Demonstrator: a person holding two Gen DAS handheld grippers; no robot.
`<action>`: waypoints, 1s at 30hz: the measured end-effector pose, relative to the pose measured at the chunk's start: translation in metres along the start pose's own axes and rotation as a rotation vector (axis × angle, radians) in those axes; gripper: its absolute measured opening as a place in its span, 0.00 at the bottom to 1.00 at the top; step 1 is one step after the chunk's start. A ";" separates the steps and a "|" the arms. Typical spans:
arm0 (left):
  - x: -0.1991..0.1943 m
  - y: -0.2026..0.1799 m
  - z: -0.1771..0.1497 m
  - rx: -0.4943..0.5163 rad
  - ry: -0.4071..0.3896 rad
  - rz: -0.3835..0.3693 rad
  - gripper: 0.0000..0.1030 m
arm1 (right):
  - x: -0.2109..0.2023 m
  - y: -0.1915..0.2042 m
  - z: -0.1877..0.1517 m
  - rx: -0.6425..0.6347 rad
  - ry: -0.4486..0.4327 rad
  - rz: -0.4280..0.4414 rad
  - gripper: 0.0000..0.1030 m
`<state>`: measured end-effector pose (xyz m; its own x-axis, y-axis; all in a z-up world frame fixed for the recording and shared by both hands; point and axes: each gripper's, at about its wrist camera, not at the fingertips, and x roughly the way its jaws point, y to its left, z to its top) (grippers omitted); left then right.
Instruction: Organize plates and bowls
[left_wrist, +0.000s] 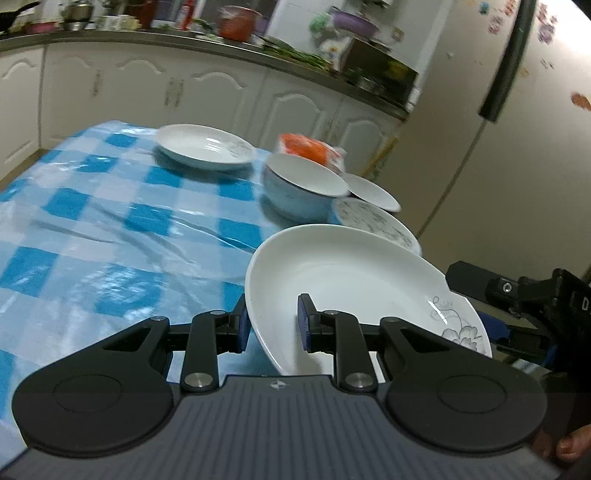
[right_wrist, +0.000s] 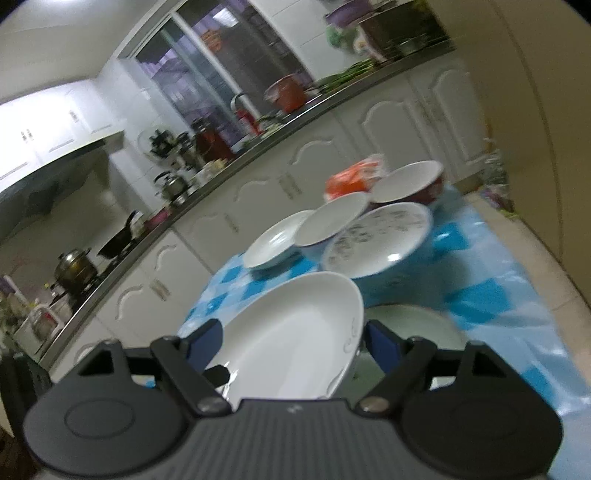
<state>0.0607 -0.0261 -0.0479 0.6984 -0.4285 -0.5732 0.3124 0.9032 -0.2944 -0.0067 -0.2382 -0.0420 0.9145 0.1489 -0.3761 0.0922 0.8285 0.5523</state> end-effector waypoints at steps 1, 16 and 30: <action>0.003 -0.004 -0.001 0.013 0.005 -0.002 0.23 | -0.003 -0.005 0.000 0.012 -0.007 -0.009 0.82; 0.030 -0.040 -0.023 0.128 0.051 0.024 0.25 | -0.017 -0.041 -0.016 0.030 -0.034 -0.076 0.82; 0.030 -0.040 -0.026 0.151 0.052 0.010 0.26 | -0.017 -0.046 -0.023 -0.008 -0.013 -0.088 0.82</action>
<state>0.0522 -0.0758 -0.0727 0.6688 -0.4169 -0.6156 0.4015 0.8994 -0.1729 -0.0353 -0.2666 -0.0779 0.9080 0.0688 -0.4132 0.1689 0.8426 0.5114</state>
